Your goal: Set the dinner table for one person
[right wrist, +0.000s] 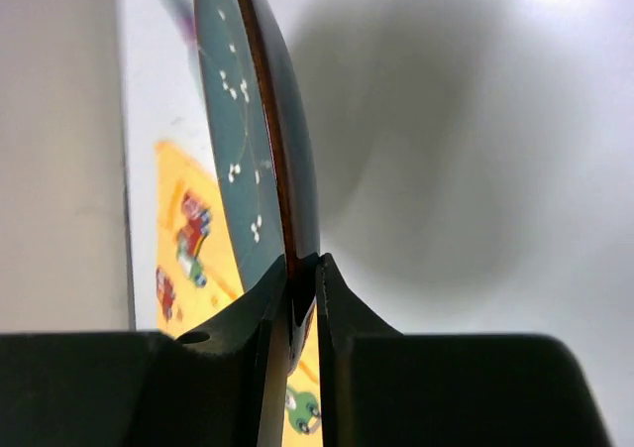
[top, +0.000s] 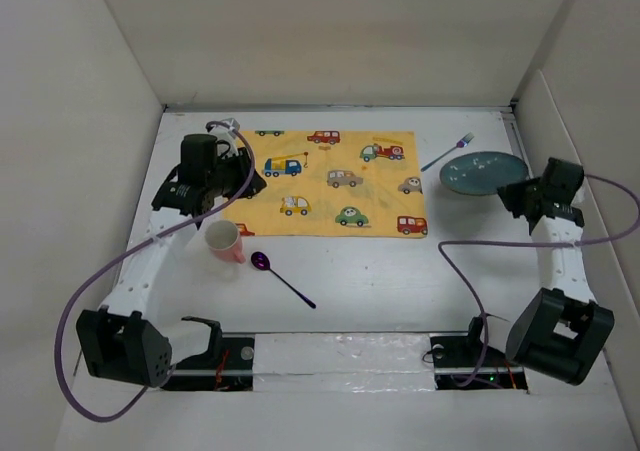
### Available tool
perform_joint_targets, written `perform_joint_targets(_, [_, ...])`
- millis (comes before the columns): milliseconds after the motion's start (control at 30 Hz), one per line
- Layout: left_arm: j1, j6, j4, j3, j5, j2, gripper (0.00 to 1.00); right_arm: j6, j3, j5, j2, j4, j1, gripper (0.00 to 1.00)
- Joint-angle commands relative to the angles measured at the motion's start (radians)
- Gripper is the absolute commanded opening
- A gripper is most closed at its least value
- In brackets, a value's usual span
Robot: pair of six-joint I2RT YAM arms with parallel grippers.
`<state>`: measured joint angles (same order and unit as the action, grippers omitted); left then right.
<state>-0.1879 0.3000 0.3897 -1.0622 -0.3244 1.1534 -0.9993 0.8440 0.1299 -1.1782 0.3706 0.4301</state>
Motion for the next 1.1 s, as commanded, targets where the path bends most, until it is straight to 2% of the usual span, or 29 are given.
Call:
perform_joint_targets(0, [-0.001,-0.002,0.0,-0.105,-0.036,0.054,0.23,0.062,0.22,0.167,0.008,-0.157,-0.166,0.0])
perform_joint_targets(167, [-0.001,0.002,-0.002,-0.168,-0.035,0.103,0.23,-0.025,0.254,0.367,-0.069,-0.355,-0.367,0.0])
perform_joint_targets(200, [-0.001,0.004,-0.005,-0.174,-0.033,0.111,0.23,-0.036,0.271,0.381,-0.125,-0.361,-0.443,0.0])
perform_joint_targets(333, [-0.001,0.014,-0.012,-0.196,-0.027,0.108,0.23,-0.065,0.355,0.438,-0.312,-0.466,-0.612,0.0])
perform_joint_targets(433, [-0.001,0.018,-0.015,-0.206,-0.019,0.098,0.24,-0.082,0.45,0.445,-0.473,-0.519,-0.689,0.0])
perform_joint_targets(667, [-0.001,0.011,-0.012,-0.206,-0.004,0.085,0.25,-0.127,0.664,0.496,-0.77,-0.536,-0.755,0.0])
perform_joint_targets(867, [-0.001,0.011,-0.02,-0.191,-0.001,0.081,0.25,-0.134,0.699,0.481,-0.853,-0.541,-0.774,0.0])
perform_joint_targets(1067, [-0.001,0.011,-0.028,-0.179,-0.002,0.086,0.25,-0.102,0.635,0.471,-0.88,-0.512,-0.783,0.0])
